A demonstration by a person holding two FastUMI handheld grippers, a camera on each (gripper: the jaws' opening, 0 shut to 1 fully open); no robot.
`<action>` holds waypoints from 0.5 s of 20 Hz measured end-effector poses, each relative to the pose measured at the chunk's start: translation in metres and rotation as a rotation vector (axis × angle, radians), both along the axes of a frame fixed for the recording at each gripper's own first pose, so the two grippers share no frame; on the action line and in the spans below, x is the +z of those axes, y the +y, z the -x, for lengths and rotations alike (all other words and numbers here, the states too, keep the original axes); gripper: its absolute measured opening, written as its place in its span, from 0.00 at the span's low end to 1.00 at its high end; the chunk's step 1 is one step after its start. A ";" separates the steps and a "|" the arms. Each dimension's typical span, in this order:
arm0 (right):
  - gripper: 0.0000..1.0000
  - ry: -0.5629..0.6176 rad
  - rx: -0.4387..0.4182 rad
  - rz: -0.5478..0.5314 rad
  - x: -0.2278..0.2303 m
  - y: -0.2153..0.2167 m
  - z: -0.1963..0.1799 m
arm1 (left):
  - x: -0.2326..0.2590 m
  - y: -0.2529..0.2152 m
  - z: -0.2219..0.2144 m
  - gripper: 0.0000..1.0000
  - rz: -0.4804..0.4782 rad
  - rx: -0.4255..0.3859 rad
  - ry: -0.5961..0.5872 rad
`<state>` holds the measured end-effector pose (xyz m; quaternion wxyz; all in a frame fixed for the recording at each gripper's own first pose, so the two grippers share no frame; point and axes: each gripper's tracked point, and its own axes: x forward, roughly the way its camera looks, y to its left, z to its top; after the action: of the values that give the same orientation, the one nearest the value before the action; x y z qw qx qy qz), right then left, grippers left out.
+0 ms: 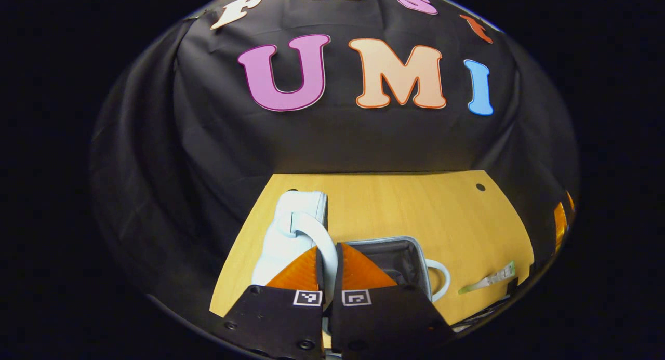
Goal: First open the suitcase, pack the skin care products into it, and then close the suitcase.
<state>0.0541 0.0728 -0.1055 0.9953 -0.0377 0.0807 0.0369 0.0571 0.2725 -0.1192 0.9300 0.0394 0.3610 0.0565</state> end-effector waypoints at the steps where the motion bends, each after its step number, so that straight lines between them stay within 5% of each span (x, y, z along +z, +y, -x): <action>1: 0.99 -0.002 -0.003 -0.001 -0.001 0.003 0.000 | 0.000 0.008 -0.001 0.00 -0.011 0.002 -0.002; 10: 0.99 -0.025 -0.047 0.001 0.002 0.034 0.003 | -0.012 0.109 0.008 0.00 -0.049 0.088 -0.018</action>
<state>0.0509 0.1066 -0.1031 0.9968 -0.0367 0.0693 0.0131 0.0492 0.3812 -0.1312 0.9285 0.0457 0.3526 0.1068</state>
